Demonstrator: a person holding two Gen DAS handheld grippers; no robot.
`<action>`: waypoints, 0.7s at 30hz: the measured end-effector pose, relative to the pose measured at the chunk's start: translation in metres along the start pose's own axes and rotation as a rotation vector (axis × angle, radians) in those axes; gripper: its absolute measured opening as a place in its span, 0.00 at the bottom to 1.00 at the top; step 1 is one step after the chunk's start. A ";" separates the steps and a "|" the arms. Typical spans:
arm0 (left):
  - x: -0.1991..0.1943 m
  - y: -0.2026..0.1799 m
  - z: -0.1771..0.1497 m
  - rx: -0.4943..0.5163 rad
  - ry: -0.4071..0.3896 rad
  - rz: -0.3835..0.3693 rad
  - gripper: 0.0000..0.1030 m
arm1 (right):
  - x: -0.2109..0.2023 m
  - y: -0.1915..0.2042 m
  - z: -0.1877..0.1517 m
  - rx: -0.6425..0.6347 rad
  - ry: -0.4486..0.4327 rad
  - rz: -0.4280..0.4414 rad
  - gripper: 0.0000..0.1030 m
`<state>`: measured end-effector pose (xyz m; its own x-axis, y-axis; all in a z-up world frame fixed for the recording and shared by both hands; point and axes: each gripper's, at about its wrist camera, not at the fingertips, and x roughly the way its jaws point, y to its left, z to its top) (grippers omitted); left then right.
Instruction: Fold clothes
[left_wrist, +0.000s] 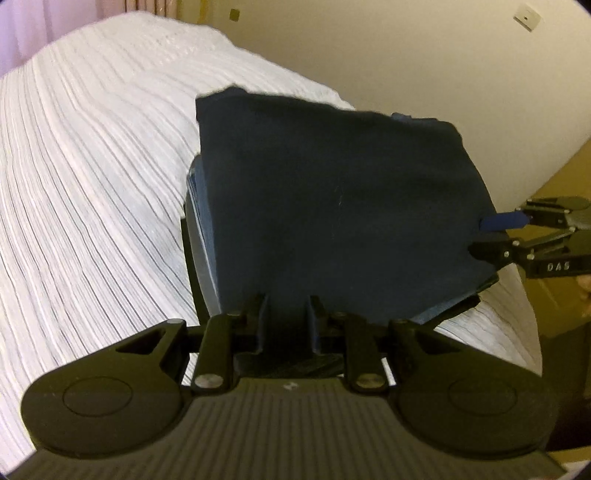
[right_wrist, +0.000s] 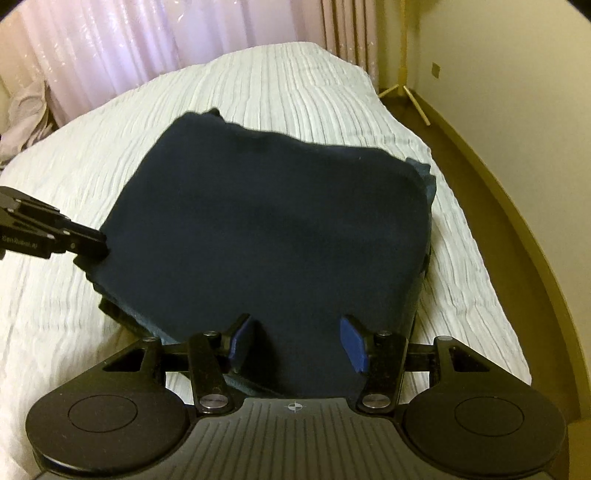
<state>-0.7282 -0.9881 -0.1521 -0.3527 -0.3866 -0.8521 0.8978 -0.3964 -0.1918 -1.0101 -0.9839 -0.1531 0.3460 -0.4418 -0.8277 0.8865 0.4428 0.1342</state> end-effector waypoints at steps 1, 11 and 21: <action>-0.006 -0.003 -0.002 0.006 -0.015 0.006 0.25 | -0.004 0.000 0.003 0.010 -0.006 0.003 0.54; -0.054 -0.054 -0.082 0.002 -0.109 0.138 0.81 | -0.067 0.029 -0.062 0.157 -0.051 -0.034 0.88; -0.096 -0.084 -0.131 -0.086 -0.132 0.142 0.83 | -0.103 0.072 -0.122 0.335 0.004 -0.075 0.88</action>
<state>-0.7349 -0.8087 -0.1179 -0.2470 -0.5414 -0.8037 0.9583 -0.2596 -0.1196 -1.0191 -0.8111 -0.1242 0.2750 -0.4603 -0.8441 0.9614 0.1277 0.2436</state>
